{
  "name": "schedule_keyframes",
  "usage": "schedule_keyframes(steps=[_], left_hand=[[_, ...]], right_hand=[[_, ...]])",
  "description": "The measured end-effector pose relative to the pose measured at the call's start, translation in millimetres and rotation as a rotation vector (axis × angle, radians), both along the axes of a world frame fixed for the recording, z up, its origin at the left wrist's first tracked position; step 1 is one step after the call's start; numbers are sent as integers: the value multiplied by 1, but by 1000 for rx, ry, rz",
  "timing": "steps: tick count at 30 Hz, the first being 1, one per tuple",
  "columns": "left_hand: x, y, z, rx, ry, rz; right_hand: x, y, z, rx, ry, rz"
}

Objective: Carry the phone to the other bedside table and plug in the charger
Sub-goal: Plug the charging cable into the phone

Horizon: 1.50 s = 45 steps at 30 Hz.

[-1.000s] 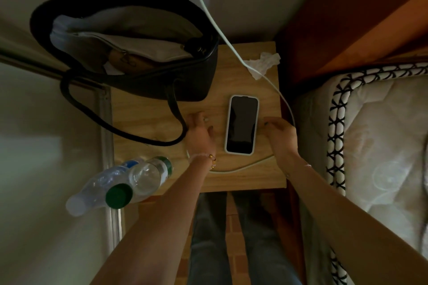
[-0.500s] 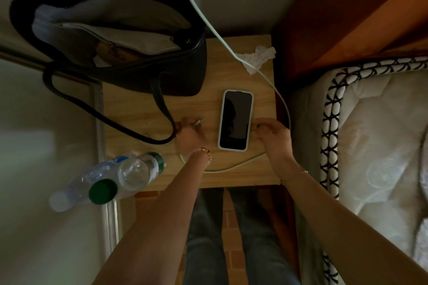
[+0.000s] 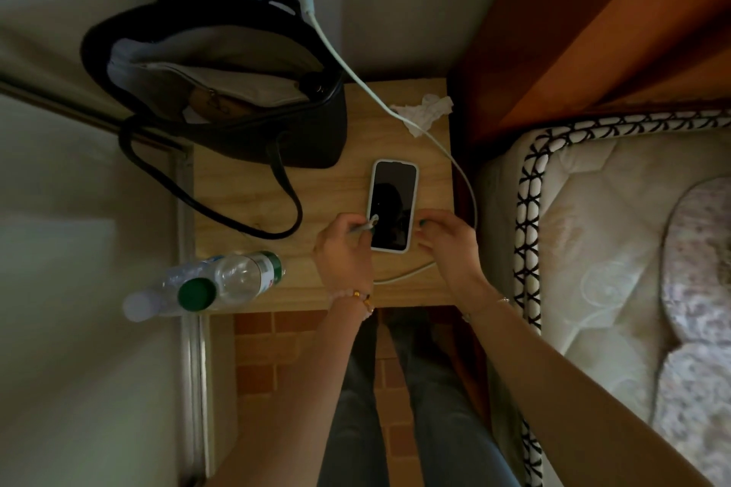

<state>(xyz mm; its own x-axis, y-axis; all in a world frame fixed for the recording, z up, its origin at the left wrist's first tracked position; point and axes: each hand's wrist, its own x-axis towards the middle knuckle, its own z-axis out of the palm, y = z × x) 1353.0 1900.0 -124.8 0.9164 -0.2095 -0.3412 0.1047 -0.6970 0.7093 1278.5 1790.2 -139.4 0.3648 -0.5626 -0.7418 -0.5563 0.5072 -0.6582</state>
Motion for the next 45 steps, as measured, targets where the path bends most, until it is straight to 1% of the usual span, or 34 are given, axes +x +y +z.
schedule_keyframes(steps=[4,6,9,15,19,24,26,29,32,34,36,38,42,45], left_hand=[[-5,3,21,-152,144,39],[-8,4,26,-190,194,76],[-16,7,28,-173,224,60],[-30,15,17,-140,191,-113],[-36,19,13,-137,194,-179],[-39,28,12,-267,317,-192],[-40,32,11,-254,337,-196],[-39,38,8,-218,357,-148],[-27,39,6,-300,360,-54],[-15,36,3,-318,345,-3],[-1,28,-3,-301,365,56],[12,19,-13,-241,360,56],[31,1,-36,-33,354,-140],[38,-16,-47,41,397,-234]], right_hand=[[-7,12,21,64,-84,-10],[-12,17,30,91,-102,-2],[-20,22,38,145,-103,29],[-27,23,39,221,-7,79],[-29,23,35,219,12,108],[-30,18,31,238,-23,10],[-31,16,30,253,-54,-8],[-31,15,27,278,-100,-23],[-30,15,23,271,-81,-31],[-30,17,20,295,-68,-65],[-30,20,17,332,-64,-86],[-32,24,14,367,-75,-80],[-32,30,8,420,-100,-102],[-31,31,3,441,-98,-135]])
